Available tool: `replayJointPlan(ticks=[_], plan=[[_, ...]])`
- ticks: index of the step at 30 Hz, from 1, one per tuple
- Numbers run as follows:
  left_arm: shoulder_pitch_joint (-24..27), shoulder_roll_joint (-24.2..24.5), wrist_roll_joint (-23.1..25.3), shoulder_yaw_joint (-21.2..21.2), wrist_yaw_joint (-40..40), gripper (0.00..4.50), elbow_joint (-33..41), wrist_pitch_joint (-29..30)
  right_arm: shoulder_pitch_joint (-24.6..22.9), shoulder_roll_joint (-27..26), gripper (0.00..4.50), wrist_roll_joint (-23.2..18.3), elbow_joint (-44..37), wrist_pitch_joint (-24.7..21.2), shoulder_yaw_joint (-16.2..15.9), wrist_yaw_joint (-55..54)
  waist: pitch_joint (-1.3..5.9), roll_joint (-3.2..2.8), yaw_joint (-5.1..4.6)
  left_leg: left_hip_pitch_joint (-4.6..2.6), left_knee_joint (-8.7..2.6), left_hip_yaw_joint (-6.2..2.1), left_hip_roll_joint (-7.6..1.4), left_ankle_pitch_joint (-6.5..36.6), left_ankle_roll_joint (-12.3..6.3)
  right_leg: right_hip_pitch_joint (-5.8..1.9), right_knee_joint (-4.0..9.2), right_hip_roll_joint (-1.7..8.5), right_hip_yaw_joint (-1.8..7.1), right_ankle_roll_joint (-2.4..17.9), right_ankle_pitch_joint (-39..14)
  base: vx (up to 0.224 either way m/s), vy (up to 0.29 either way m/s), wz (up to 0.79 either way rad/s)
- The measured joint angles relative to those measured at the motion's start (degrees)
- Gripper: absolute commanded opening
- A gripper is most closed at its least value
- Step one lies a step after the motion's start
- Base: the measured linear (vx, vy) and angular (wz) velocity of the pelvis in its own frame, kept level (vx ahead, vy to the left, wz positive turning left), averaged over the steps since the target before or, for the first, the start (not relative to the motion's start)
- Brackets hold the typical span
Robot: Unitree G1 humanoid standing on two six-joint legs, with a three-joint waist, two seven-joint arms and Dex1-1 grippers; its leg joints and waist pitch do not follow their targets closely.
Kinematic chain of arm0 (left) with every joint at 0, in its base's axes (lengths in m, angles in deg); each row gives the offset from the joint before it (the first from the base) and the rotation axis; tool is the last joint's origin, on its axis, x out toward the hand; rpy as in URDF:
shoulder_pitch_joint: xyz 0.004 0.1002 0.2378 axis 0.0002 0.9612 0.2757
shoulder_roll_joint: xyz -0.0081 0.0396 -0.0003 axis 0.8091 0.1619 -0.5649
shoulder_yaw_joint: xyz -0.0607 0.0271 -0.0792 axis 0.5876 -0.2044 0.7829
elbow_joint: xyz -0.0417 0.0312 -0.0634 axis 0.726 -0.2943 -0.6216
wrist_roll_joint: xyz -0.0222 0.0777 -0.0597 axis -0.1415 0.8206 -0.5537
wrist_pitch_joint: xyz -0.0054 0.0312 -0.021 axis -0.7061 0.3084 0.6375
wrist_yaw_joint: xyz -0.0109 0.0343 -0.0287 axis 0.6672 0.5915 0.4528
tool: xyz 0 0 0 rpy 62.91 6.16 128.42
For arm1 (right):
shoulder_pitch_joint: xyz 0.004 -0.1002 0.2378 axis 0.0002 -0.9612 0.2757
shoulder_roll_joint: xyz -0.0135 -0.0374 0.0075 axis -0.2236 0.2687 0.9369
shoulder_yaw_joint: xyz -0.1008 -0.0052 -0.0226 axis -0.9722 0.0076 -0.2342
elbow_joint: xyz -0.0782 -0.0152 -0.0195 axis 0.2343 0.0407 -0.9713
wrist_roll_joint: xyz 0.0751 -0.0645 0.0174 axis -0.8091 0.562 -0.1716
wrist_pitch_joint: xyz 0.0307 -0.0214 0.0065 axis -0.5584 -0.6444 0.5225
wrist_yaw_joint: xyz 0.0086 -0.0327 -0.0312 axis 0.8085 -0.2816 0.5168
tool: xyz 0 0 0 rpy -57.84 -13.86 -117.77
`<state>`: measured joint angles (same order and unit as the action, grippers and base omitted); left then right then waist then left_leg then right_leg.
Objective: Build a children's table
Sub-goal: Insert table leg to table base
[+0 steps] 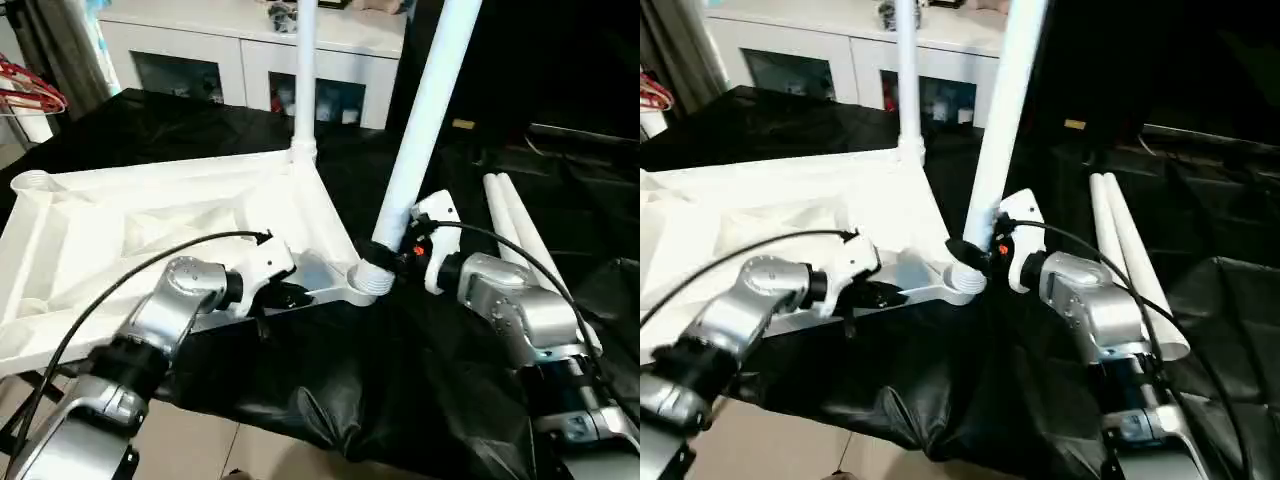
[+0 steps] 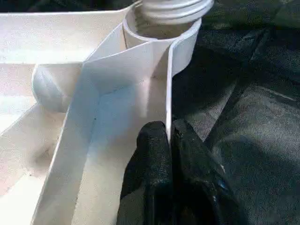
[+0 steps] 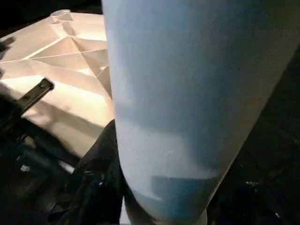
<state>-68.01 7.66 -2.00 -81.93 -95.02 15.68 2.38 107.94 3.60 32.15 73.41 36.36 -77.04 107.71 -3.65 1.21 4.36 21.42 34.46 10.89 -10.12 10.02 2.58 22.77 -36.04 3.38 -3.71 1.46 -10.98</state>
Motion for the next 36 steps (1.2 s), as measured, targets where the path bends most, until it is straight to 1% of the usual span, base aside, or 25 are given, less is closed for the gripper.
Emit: replayJointPlan(ticks=[4,15,20,23,27,29,30,32,36], plan=[[0.7,-0.3,0.1,0.0,0.5,0.00,1.7,1.3,0.8,-0.6,1.88,1.1,2.6,1.9,-0.5,0.1,0.00,0.00,0.25,0.02,-0.02,0.04,0.00,0.0,-0.04,0.02,0.01,0.00,0.01,0.0,0.0,0.000,0.000,0.00],[1.2,-0.4,0.1,0.6,1.1,0.00,2.9,3.3,1.4,-1.3,1.88,1.2,4.7,3.8,-0.3,0.8,0.01,0.02,-0.17,-0.03,-0.02,0.09,0.00,0.0,-0.05,0.01,0.01,0.00,0.06,0.0,0.0,0.000,0.000,0.00],[1.2,-0.8,0.1,0.7,1.8,0.00,3.0,3.8,1.1,-2.4,1.88,-0.4,6.7,4.4,2.5,0.1,0.02,0.00,-0.17,-0.03,-0.02,0.10,0.00,0.0,-0.04,0.01,0.01,0.00,0.06,0.0,0.0,0.000,0.000,0.00],[1.1,-1.2,0.1,0.7,1.9,0.00,3.0,4.2,0.1,-2.8,1.88,-1.8,7.5,5.0,4.2,0.1,0.03,-0.02,-0.06,-0.03,-0.02,0.10,0.00,0.0,-0.05,0.00,0.01,0.01,0.06,0.0,0.0,0.000,0.000,0.00],[1.0,-1.6,0.3,0.7,2.0,0.00,2.8,4.2,-2.2,-3.0,1.88,-3.5,7.6,7.2,5.8,0.6,0.07,-0.09,0.19,-0.03,-0.02,0.12,0.01,0.0,-0.07,-0.01,0.05,0.02,0.06,0.0,0.0,0.000,0.000,0.00],[0.9,-1.8,0.5,0.7,2.0,0.00,2.6,4.2,-3.6,-2.9,1.88,-3.4,6.4,8.0,5.8,0.8,0.12,-0.17,0.30,-0.03,-0.03,0.12,0.01,0.1,-0.08,-0.01,0.08,0.02,0.06,0.0,0.0,0.000,0.000,0.00],[1.0,-1.8,0.6,0.6,2.0,0.00,2.6,4.2,-4.4,-2.8,1.88,-3.4,5.5,8.6,5.7,0.8,0.18,-0.26,0.51,-0.03,-0.04,0.12,0.01,0.1,-0.10,-0.03,0.10,0.02,0.06,0.0,0.0,0.000,0.000,0.00],[1.0,-2.0,0.6,0.6,2.0,0.00,2.4,4.2,-4.7,-2.6,1.88,-3.0,5.1,8.8,5.3,0.8,0.24,-0.36,0.60,-0.03,-0.04,0.14,0.01,0.1,-0.11,-0.03,0.11,0.02,0.06,0.0,0.0,0.000,0.000,0.00],[0.9,-2.2,0.6,0.5,2.0,0.00,2.2,4.2,-6.0,-1.5,1.88,-0.5,2.1,10.3,2.9,0.7,0.33,-0.50,0.64,-0.04,-0.05,0.14,0.01,0.1,-0.12,-0.06,0.14,0.02,0.06,-0.1,-0.1,0.000,0.000,0.00]])
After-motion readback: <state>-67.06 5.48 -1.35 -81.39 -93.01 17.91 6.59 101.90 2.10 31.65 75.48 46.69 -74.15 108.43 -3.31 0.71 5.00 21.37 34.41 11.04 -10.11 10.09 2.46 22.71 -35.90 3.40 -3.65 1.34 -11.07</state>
